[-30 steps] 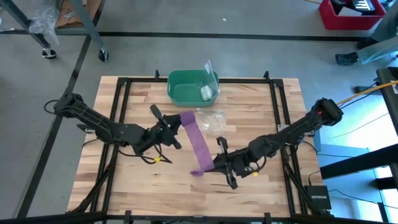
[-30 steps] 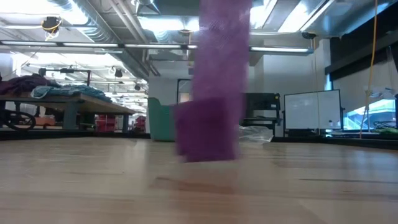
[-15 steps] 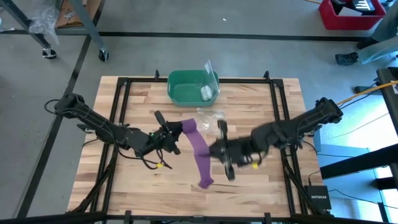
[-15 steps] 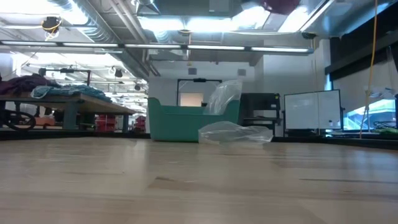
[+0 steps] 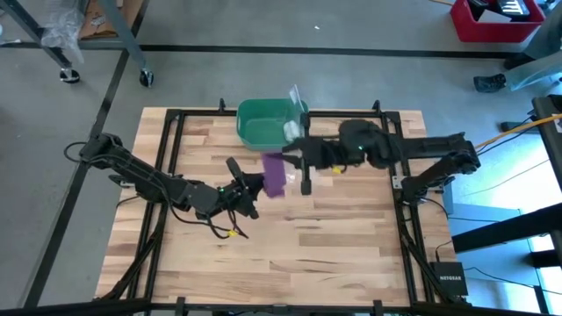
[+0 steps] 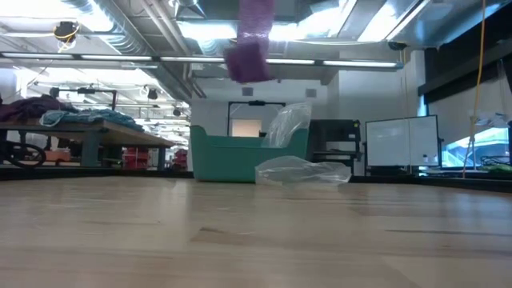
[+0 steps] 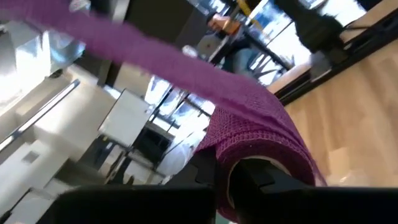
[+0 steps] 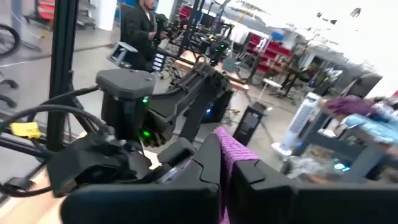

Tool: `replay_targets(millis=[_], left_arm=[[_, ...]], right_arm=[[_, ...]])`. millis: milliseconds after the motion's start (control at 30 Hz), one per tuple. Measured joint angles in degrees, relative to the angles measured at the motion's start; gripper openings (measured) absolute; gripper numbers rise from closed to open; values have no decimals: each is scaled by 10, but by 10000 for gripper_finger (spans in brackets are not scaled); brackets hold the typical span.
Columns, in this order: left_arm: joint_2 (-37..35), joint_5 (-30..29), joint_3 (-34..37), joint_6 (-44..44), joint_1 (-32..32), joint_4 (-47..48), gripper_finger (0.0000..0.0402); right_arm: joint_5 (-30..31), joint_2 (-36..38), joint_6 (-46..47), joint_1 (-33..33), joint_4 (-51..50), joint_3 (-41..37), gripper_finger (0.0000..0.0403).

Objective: Roll bandage
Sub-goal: Roll the violet bandage

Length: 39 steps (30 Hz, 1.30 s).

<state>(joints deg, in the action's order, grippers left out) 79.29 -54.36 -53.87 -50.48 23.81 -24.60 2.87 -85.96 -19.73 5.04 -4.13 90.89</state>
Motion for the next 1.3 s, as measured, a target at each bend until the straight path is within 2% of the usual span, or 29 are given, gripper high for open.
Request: replay_targets(millis=[100,267,300,400,500,767,900,1033,1133,1200,1300], left_arm=[[1,22,1,8,0,3,16],[1,28,1,8,0,3,17],[1,28,1,9,0,3,17],[1,28,1,16,0,2,18],[1,28,1,21,0,2,18],[1,30,2,26,-9,6,19],[1,30,2,56,-12,15,19],[1,58,2,142,-36,21,18],[1,132,5,229,-60,45,9],[1,165,22,262,-71,35,7],[-6,171,57,291,-84,-3,11]], right_arm=[[-24,-17,17,-22,1,0,5],[-40,-39,33,-40,1,1,5],[-37,-43,37,-40,3,1,5],[37,-59,48,-40,3,1,12],[54,-72,50,-41,-11,1,45],[57,-86,58,-41,-44,1,185],[51,-85,60,-40,-61,1,232],[40,-84,60,-44,-96,1,257],[39,-84,63,-58,-137,1,265],[14,-84,77,-72,-149,1,266],[-50,-84,105,-90,-154,1,266]])
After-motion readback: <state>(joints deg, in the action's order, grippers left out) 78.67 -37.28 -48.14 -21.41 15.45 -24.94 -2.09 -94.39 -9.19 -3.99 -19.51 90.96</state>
